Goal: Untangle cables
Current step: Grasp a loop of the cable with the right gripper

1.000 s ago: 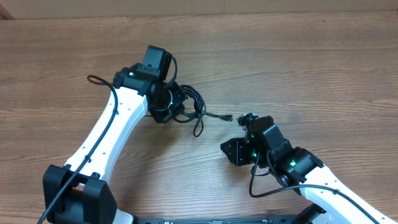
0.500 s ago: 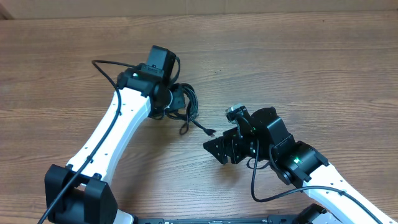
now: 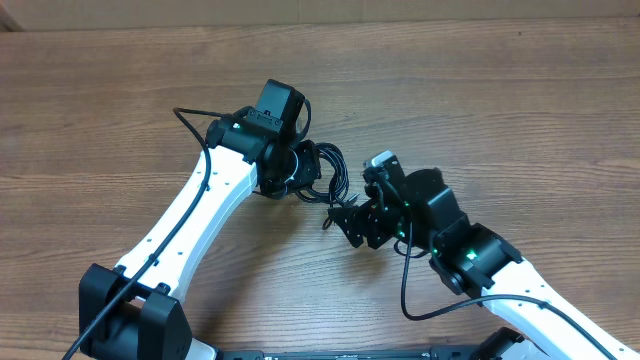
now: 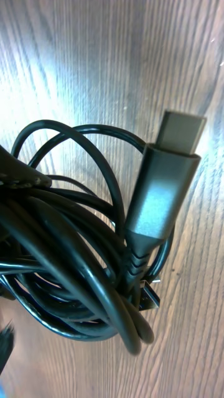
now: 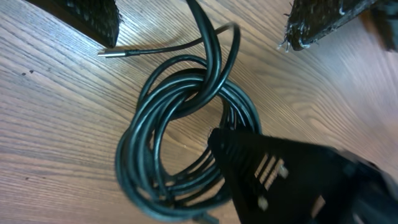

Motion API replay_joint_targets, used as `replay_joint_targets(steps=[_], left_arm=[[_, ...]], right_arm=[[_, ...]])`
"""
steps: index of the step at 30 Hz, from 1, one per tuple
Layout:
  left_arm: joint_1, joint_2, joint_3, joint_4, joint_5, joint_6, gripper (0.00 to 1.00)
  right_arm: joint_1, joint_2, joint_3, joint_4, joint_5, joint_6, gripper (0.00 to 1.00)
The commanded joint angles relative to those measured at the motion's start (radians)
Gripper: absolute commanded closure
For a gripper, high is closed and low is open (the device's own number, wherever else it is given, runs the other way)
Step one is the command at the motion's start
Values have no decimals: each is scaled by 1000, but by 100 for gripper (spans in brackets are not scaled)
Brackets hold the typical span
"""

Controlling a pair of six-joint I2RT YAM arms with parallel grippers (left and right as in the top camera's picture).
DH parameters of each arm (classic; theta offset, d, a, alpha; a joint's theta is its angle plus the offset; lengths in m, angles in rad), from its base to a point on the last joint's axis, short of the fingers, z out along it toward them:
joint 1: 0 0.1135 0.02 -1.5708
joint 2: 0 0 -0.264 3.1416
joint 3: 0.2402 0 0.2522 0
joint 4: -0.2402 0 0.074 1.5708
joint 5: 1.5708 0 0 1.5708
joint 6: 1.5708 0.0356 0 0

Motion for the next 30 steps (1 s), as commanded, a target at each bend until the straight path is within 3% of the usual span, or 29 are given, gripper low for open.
replay_joint_targets(steps=[1,5,13,17,22,30], left_arm=[[-2,-1,51,8,64,-43,96],[-2,-1,80,-6,71,-40,96],[0,-1,114,-49,69,39,96],[0,-1,114,-50,61,67,96],[0,-1,114,-50,-71,67,96],[0,-1,114,-46,-343,67,96]], right_arm=[[47,49,20,5,70,-51,16],[82,108,20,0,152,-47,25],[84,125,20,43,190,34,77],[84,122,20,75,163,42,96],[84,90,21,67,111,125,96],[84,-33,21,17,-140,223,96]])
